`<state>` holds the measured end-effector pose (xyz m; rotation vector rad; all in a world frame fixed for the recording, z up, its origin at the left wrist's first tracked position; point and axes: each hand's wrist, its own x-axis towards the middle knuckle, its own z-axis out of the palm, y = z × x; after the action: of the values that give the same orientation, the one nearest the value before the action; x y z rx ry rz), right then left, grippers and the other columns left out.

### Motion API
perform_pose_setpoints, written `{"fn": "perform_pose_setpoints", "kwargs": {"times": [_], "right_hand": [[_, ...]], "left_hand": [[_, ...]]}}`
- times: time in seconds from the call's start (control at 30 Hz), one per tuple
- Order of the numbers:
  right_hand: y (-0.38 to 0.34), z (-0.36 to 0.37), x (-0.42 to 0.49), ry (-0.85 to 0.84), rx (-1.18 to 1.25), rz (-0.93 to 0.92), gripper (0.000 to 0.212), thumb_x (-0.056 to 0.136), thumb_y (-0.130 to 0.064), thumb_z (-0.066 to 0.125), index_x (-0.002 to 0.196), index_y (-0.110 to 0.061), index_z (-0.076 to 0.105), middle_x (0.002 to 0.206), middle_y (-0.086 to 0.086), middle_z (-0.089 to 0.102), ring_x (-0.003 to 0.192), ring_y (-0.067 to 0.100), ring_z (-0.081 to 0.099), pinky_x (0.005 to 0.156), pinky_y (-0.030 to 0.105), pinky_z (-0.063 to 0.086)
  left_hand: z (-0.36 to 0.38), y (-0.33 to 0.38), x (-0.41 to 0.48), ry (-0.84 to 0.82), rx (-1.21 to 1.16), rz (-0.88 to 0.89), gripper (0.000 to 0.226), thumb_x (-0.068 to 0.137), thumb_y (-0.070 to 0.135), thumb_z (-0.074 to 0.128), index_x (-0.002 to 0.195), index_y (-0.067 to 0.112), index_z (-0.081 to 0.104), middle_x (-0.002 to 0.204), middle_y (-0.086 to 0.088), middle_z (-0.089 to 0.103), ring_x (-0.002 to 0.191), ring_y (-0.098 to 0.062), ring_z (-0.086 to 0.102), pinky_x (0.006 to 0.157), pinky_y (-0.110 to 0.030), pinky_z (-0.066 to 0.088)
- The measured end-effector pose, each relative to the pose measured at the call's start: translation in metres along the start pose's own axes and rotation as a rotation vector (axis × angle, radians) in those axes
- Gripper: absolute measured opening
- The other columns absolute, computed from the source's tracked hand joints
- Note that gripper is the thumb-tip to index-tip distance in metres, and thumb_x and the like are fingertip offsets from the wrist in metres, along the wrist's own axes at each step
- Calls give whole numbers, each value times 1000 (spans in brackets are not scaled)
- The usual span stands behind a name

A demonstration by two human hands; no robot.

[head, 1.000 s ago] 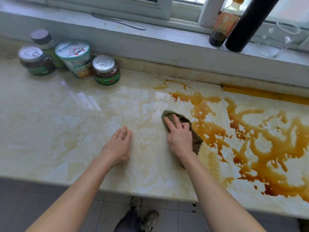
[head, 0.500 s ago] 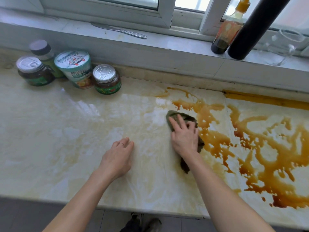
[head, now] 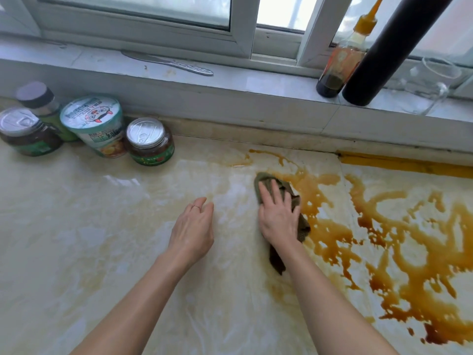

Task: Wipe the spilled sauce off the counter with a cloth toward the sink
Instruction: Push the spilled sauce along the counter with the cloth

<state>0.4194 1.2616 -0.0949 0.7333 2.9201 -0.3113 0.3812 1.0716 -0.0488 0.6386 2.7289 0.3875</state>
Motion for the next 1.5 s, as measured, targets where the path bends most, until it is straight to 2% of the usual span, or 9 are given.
{"fn": "perform_pose_setpoints", "kwargs": {"times": [0.1, 0.27, 0.47, 0.67, 0.73, 1.0, 1.23, 1.4, 1.5], "right_hand": [[-8, 2, -9, 35, 66, 8, 58, 102, -28, 31, 154, -38, 8, 163, -4, -1, 148, 30, 5, 115, 54, -8], [-49, 22, -9, 92, 20, -353, 61, 94, -24, 41, 150, -42, 24, 160, 1, 22, 142, 36, 27, 117, 54, -7], [-33, 7, 37, 96, 94, -38, 61, 97, -17, 37, 152, -39, 21, 163, -3, 10, 147, 28, 8, 116, 55, -4], [-91, 7, 45, 2, 41, -302, 65, 88, -43, 8, 149, -39, 29, 161, 3, 18, 143, 37, 22, 114, 58, -5], [-96, 4, 72, -6, -37, -301, 55, 95, -39, 21, 149, -42, 24, 162, 1, 16, 144, 34, 19, 113, 59, -7], [-24, -13, 111, 151, -33, 238, 58, 92, -25, 43, 147, -33, 29, 156, 3, 24, 141, 30, 17, 115, 56, 1], [-50, 6, 104, 154, 97, -193, 63, 88, -8, 44, 147, -26, 37, 155, 9, 30, 142, 30, 23, 118, 49, 10], [8, -10, 112, 202, 119, 152, 61, 89, -5, 46, 147, -20, 37, 155, 11, 29, 139, 32, 24, 114, 45, 19], [-9, -14, 90, 266, 225, 188, 53, 92, 1, 40, 142, -17, 47, 147, 7, 43, 127, 28, 34, 105, 37, 28]], "left_hand": [[1, -8, 16, -1, -10, -15, 43, 90, 3, 36, 133, 6, 37, 155, -11, 19, 141, -26, 23, 110, -31, 29], [6, -13, 35, -55, 4, -20, 63, 91, 8, 37, 149, 3, 14, 159, -14, 5, 147, -24, 8, 119, -28, 10], [5, -9, 50, -120, 79, -18, 73, 94, 29, 42, 149, -3, 4, 158, -19, -3, 147, -28, 0, 120, -33, 7], [3, -5, 55, -151, 210, 13, 77, 94, 32, 41, 147, -7, 0, 156, -24, -5, 146, -31, -3, 120, -33, 1], [3, -6, 55, -165, 219, 11, 82, 94, 35, 45, 147, -6, -1, 157, -22, -7, 146, -30, -4, 119, -33, 1], [-2, -13, 55, -189, 210, 44, 89, 93, 41, 49, 148, -2, -5, 157, -19, -12, 146, -29, -8, 120, -32, 4], [-2, -14, 52, -187, 221, 55, 80, 95, 32, 44, 148, -2, -6, 156, -18, -14, 146, -29, -9, 118, -31, 2], [-4, -13, 52, -207, 177, 37, 82, 93, 28, 46, 148, 0, -7, 157, -16, -16, 146, -27, -10, 118, -30, 6], [-1, -11, 53, -213, 204, 32, 84, 93, 30, 47, 148, -2, -8, 156, -18, -16, 146, -29, -10, 119, -31, 6]]}}
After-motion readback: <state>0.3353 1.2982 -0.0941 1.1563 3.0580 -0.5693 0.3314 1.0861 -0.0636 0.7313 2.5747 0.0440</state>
